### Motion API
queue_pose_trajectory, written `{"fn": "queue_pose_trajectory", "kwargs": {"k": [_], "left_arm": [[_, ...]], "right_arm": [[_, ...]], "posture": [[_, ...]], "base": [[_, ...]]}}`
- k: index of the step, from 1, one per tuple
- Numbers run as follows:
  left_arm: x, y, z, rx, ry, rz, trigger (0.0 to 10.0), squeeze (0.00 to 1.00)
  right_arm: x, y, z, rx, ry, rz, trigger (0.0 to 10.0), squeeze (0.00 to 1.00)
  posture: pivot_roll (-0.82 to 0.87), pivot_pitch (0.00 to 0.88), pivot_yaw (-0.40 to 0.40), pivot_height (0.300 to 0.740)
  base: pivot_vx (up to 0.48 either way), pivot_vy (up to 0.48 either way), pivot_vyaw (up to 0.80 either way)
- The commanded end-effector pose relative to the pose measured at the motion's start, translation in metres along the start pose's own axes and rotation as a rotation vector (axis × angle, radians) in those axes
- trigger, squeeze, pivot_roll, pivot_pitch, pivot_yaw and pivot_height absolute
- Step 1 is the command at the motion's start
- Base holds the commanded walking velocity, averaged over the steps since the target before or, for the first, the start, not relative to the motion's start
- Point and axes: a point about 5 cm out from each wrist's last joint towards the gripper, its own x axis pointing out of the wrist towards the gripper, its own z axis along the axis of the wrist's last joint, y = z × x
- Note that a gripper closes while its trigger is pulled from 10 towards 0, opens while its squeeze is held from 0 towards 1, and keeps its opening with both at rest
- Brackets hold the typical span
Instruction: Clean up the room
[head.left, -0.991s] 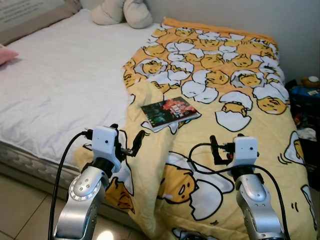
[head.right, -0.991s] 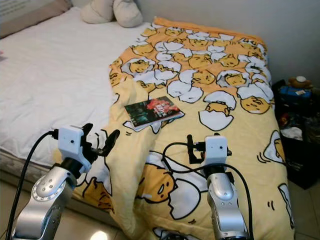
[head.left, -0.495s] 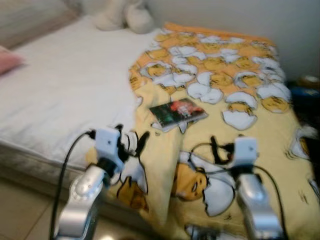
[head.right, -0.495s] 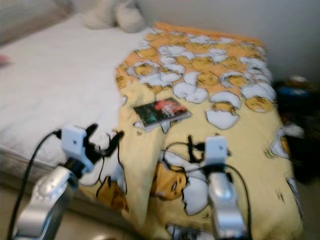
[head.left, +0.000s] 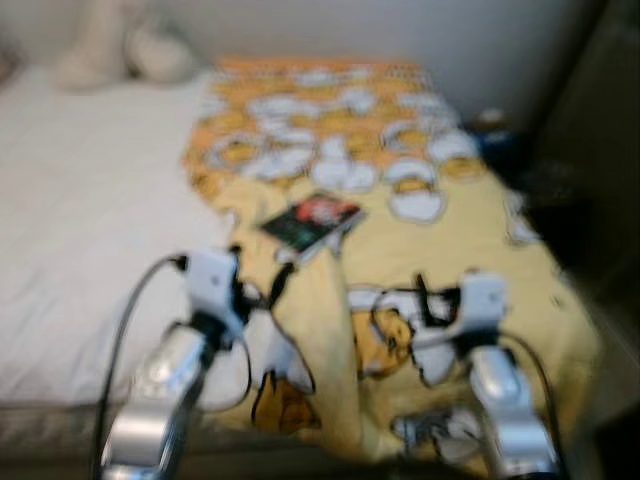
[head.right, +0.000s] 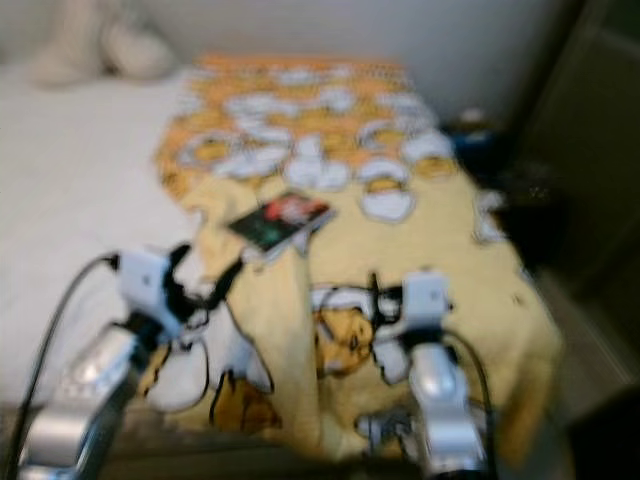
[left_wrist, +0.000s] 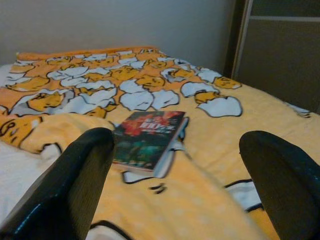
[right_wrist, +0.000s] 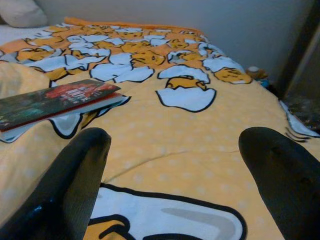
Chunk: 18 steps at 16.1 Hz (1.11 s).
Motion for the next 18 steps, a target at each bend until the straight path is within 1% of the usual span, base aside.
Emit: {"fn": "queue_pose_trajectory", "kwargs": {"k": [1, 3, 7, 9, 11, 13, 14, 18], "left_arm": [[0.004, -0.003, 0.0, 0.004, 0.0, 0.002, 10.0, 0.0], [0.003, -0.003, 0.001, -0.034, -0.014, 0.0, 10.0, 0.0], [0.002, 0.0, 0.002, -0.057, -0.031, 0.032, 10.0, 0.0], [0.002, -0.001, 0.001, -0.085, -0.035, 0.031, 10.0, 0.0], [0.001, -0.004, 0.001, -0.101, -0.034, 0.023, 10.0, 0.0], [0.003, -0.005, -0.001, -0.048, -0.016, 0.021, 10.0, 0.0], [0.005, -0.005, -0.002, -0.022, -0.006, 0.016, 10.0, 0.0], [0.008, -0.003, -0.001, -0.024, -0.006, 0.039, 10.0, 0.0]], "right_arm": [[0.003, -0.012, 0.007, -0.017, -0.034, -0.033, 10.0, 0.0], [0.004, -0.012, 0.009, -0.01, -0.046, -0.035, 10.0, 0.0], [0.012, -0.01, 0.017, 0.002, -0.072, -0.029, 10.0, 0.0], [0.014, -0.01, 0.019, 0.01, -0.077, -0.025, 10.0, 0.0], [0.014, -0.01, 0.016, 0.006, -0.051, -0.019, 10.0, 0.0], [0.014, -0.01, 0.016, 0.008, -0.063, -0.02, 10.0, 0.0], [0.014, -0.01, 0.017, 0.011, -0.071, -0.021, 10.0, 0.0], [0.016, -0.01, 0.02, 0.015, -0.08, -0.025, 10.0, 0.0]], "posture": [[-0.03, 0.0, 0.01, 0.719], [-0.03, 0.0, 0.011, 0.719], [-0.03, 0.0, 0.01, 0.719], [-0.02, 0.0, 0.006, 0.719], [-0.02, 0.0, 0.002, 0.719], [-0.03, 0.0, 0.002, 0.719], [-0.03, 0.0, 0.003, 0.719], [-0.03, 0.0, 0.008, 0.719]], "base": [[0.0, 0.0, 0.0], [0.0, 0.144, 0.0], [0.277, 0.393, 0.0], [0.0, 0.476, 0.0], [0.0, 0.48, -0.66], [0.0, 0.48, -0.8], [0.0, 0.0, 0.0], [0.0, 0.0, 0.0]]}}
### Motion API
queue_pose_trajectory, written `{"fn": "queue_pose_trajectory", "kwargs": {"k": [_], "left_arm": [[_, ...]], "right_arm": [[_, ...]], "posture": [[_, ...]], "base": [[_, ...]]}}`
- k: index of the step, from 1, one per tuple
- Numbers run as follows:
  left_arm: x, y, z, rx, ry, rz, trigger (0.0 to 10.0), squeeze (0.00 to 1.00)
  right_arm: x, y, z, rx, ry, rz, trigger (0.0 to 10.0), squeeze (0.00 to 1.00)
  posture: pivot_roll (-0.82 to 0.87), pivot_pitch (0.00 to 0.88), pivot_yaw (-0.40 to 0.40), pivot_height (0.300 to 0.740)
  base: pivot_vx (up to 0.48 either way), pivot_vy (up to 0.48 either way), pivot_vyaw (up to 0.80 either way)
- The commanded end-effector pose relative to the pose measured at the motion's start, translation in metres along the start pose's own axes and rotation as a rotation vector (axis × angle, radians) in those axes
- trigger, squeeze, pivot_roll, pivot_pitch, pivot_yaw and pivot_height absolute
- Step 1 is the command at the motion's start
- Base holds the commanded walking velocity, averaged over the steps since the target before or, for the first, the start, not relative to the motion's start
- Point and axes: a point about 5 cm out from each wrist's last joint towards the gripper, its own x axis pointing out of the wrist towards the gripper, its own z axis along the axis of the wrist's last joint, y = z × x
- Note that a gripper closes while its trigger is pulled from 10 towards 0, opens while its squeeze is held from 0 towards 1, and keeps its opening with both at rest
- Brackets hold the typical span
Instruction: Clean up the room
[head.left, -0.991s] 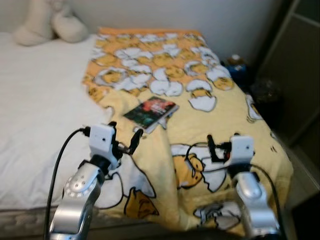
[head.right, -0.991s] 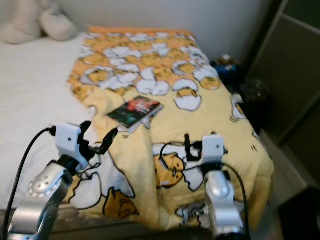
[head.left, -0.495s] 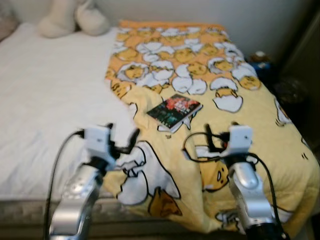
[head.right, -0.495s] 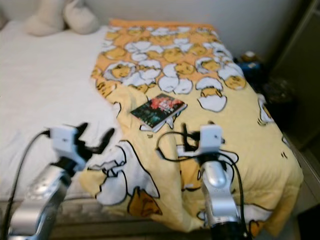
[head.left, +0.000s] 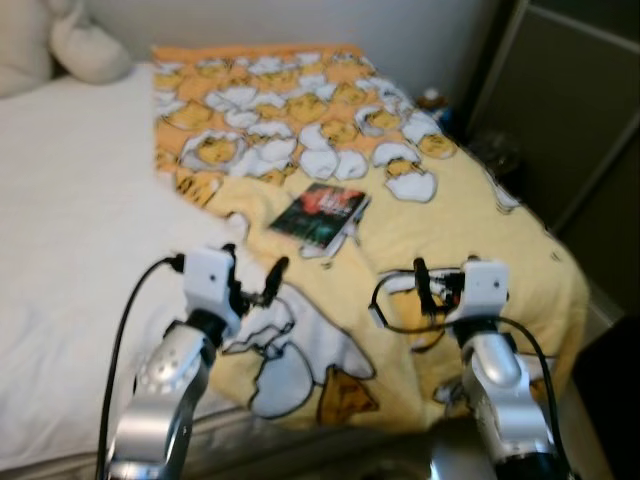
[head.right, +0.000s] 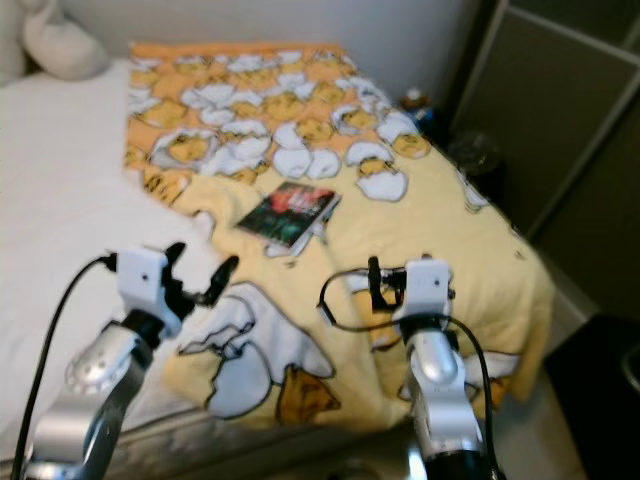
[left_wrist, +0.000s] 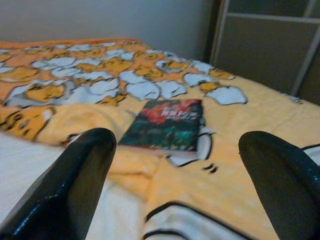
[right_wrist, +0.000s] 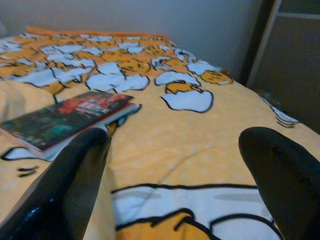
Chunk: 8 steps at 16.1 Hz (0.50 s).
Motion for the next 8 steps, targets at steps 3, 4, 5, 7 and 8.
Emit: {"fn": "queue_pose_trajectory", "kwargs": {"k": [3, 4, 5, 7, 8], "left_arm": [[0.005, -0.001, 0.005, 0.0, -0.018, 0.006, 10.0, 0.0], [0.005, 0.0, 0.005, -0.002, -0.017, 0.01, 10.0, 0.0], [0.005, 0.0, 0.005, -0.01, -0.022, 0.01, 10.0, 0.0], [0.006, -0.001, 0.006, 0.004, -0.018, 0.006, 10.0, 0.0], [0.007, -0.002, 0.006, 0.014, -0.015, 0.004, 10.0, 0.0]], "right_arm": [[0.004, -0.005, 0.004, -0.003, -0.014, -0.008, 10.0, 0.0], [0.004, -0.004, 0.004, 0.0, -0.013, -0.004, 10.0, 0.0], [0.006, -0.003, 0.004, 0.012, -0.009, 0.005, 10.0, 0.0], [0.017, 0.0, 0.007, 0.063, 0.011, 0.013, 10.0, 0.0], [0.022, 0.0, 0.009, 0.078, 0.015, 0.005, 10.0, 0.0]], "posture": [[-0.03, 0.0, 0.008, 0.719], [-0.03, 0.0, 0.009, 0.719], [-0.02, 0.0, 0.009, 0.719], [-0.02, 0.0, 0.012, 0.719], [-0.02, 0.0, 0.013, 0.719]], "base": [[0.0, 0.31, 0.0], [0.0, 0.461, 0.0], [0.0, 0.48, 0.0], [0.0, 0.48, 0.0], [0.0, 0.48, 0.0]]}}
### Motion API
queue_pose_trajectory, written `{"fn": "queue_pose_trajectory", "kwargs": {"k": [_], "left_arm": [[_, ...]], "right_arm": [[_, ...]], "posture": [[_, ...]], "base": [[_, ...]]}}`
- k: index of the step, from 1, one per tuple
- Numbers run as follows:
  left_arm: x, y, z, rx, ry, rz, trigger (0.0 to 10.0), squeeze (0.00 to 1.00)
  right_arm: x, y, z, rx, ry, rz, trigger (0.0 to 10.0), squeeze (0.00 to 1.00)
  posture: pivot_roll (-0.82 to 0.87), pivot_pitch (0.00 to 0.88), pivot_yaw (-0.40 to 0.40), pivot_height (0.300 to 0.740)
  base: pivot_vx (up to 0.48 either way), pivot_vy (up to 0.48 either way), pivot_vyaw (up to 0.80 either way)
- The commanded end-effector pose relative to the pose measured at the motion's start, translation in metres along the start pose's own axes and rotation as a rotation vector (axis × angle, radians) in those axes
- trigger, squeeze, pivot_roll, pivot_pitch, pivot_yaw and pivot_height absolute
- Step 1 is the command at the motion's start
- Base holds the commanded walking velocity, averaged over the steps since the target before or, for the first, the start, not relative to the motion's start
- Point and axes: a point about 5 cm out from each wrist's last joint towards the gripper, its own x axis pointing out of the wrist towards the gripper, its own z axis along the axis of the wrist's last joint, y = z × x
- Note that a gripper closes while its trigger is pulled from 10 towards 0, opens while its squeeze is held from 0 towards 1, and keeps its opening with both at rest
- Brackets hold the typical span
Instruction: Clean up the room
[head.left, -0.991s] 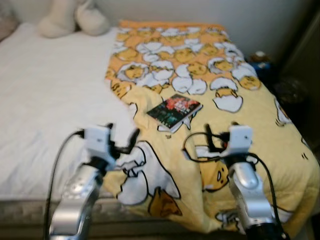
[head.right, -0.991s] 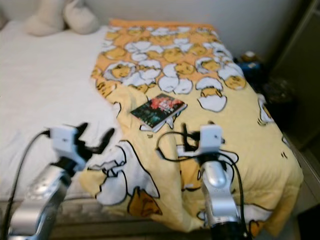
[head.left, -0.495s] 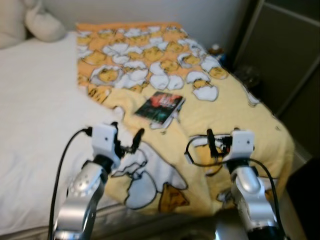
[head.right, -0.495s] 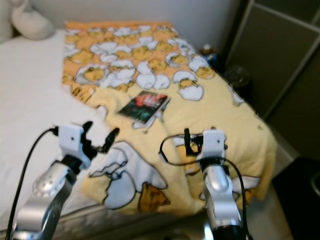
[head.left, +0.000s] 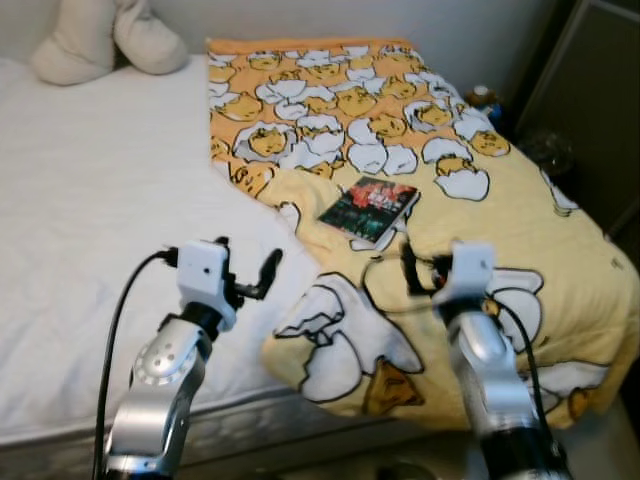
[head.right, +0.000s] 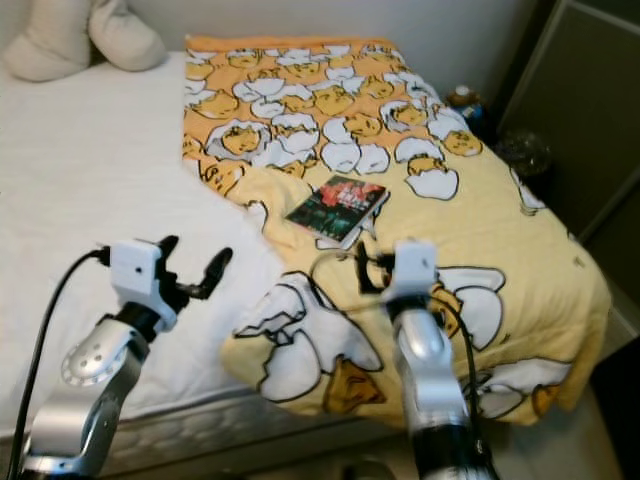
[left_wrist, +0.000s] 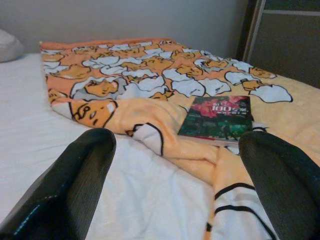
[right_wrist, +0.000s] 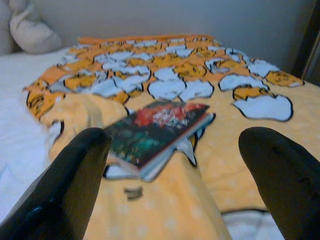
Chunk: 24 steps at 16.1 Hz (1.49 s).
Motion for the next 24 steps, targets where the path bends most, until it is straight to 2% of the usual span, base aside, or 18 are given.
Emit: {"fn": "queue_pose_trajectory", "kwargs": {"k": [1, 3, 5, 8, 13, 15, 18, 21, 24], "left_arm": [[0.003, -0.006, 0.0, 0.032, 0.009, -0.025, 10.0, 0.0], [0.006, -0.009, 0.003, 0.11, 0.017, -0.055, 10.0, 0.0], [0.006, -0.011, 0.004, 0.136, 0.017, -0.077, 10.0, 0.0], [0.007, -0.016, 0.003, 0.091, 0.022, -0.095, 10.0, 0.0], [0.008, -0.013, 0.004, 0.065, 0.012, -0.074, 10.0, 0.0], [0.008, -0.011, 0.002, 0.051, 0.016, -0.059, 10.0, 0.0], [0.005, -0.017, 0.0, 0.038, 0.016, -0.079, 10.0, 0.0], [-0.002, -0.012, 0.003, 0.037, 0.017, -0.052, 10.0, 0.0], [-0.018, -0.008, 0.007, 0.052, 0.034, -0.049, 10.0, 0.0]], "right_arm": [[0.003, -0.013, -0.004, 0.034, 0.039, -0.055, 10.0, 0.0], [0.012, -0.018, -0.001, 0.046, 0.042, -0.091, 10.0, 0.0], [0.014, -0.02, 0.0, 0.045, 0.041, -0.109, 10.0, 0.0], [0.013, -0.015, -0.001, 0.016, 0.028, -0.085, 10.0, 0.0], [0.01, -0.009, -0.009, 0.016, 0.044, -0.067, 10.0, 0.0], [0.01, -0.011, -0.009, 0.011, 0.044, -0.069, 10.0, 0.0], [0.011, -0.013, -0.009, 0.017, 0.044, -0.079, 10.0, 0.0], [0.022, -0.014, -0.007, 0.071, 0.059, -0.112, 10.0, 0.0], [0.032, -0.007, -0.005, 0.111, 0.073, -0.117, 10.0, 0.0]], "posture": [[-0.02, 0.0, 0.013, 0.719], [0.0, 0.0, 0.015, 0.719], [0.0, 0.0, 0.015, 0.719], [0.0, 0.0, 0.019, 0.719], [0.0, 0.0, 0.015, 0.719], [0.0, 0.0, 0.013, 0.719], [0.0, 0.0, 0.011, 0.719], [0.03, 0.0, 0.019, 0.719], [0.09, 0.021, 0.045, 0.719]], "base": [[0.285, 0.386, 0.0], [0.48, 0.0, 0.0], [0.474, 0.0, 0.0], [0.09, 0.0, 0.0], [0.374, -0.251, 0.0], [0.448, 0.0, 0.0], [0.454, 0.0, 0.0], [0.0, 0.0, 0.0], [0.0, 0.0, 0.0]]}}
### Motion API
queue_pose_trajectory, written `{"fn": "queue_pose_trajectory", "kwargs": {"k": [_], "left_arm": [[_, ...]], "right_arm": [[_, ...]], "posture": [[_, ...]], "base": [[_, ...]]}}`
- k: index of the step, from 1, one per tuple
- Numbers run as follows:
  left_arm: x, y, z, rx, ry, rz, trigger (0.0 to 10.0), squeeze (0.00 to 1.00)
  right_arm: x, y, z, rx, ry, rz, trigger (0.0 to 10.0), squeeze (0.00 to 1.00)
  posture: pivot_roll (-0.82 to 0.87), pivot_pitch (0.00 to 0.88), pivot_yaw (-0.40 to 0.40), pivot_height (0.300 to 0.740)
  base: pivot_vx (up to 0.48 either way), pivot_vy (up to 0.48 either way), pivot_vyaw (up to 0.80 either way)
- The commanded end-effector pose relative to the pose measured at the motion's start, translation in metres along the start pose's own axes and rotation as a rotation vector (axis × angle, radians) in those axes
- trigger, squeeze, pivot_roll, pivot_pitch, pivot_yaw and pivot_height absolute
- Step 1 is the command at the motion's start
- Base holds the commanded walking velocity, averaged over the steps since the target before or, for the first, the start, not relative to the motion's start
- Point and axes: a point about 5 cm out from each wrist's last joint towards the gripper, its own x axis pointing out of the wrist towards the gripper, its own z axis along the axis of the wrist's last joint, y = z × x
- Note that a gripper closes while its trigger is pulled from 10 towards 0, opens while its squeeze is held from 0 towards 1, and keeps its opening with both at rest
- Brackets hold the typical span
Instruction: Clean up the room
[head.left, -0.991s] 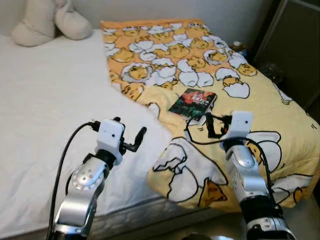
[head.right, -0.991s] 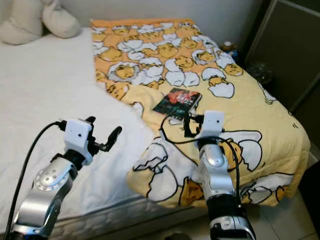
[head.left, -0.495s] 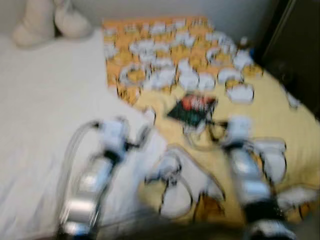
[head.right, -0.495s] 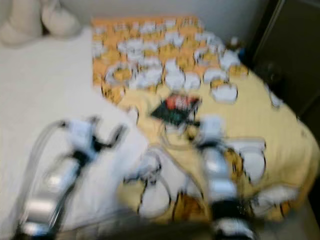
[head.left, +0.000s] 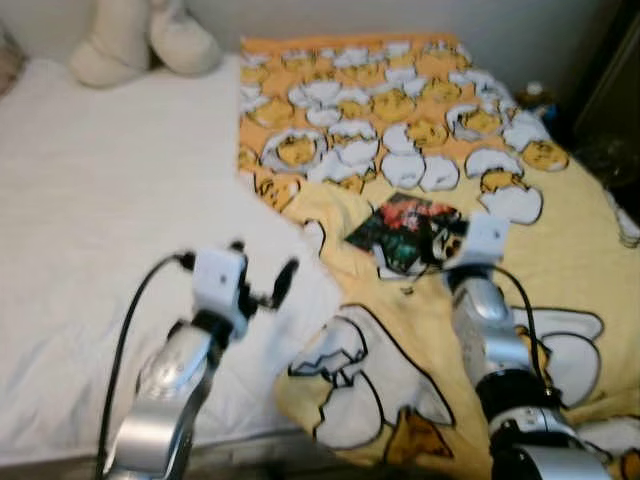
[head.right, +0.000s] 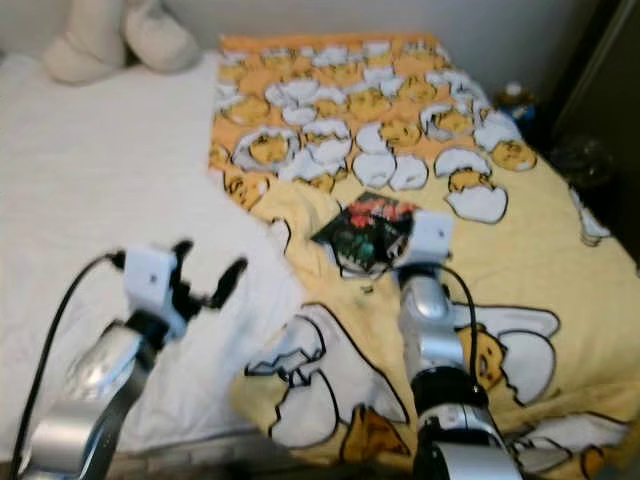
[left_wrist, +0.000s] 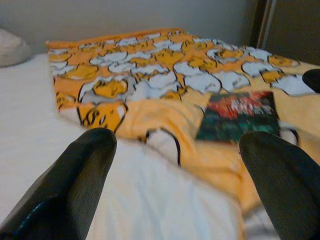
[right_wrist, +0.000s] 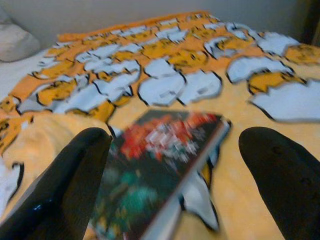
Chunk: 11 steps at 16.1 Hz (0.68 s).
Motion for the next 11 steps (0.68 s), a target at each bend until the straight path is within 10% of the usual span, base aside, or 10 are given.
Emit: {"fn": "queue_pose_trajectory", "kwargs": {"k": [1, 7, 11], "left_arm": [[-0.008, 0.005, 0.006, 0.015, 0.001, 0.0, 10.0, 0.0], [-0.052, 0.014, 0.013, 0.054, 0.094, 0.04, 10.0, 0.0], [-0.04, 0.011, 0.012, 0.012, 0.055, 0.088, 10.0, 0.0]], "right_arm": [[0.005, 0.01, 0.002, 0.02, 0.002, 0.008, 10.0, 0.0], [0.026, 0.016, 0.015, -0.003, 0.032, -0.043, 10.0, 0.0], [0.021, 0.015, 0.029, -0.093, -0.136, -0.082, 10.0, 0.0]], "posture": [[0.11, 0.044, 0.051, 0.719], [0.26, 0.181, 0.074, 0.719], [0.2, 0.126, 0.006, 0.719]], "base": [[0.0, 0.0, 0.0], [0.0, 0.0, 0.0], [0.0, 0.0, 0.0]]}}
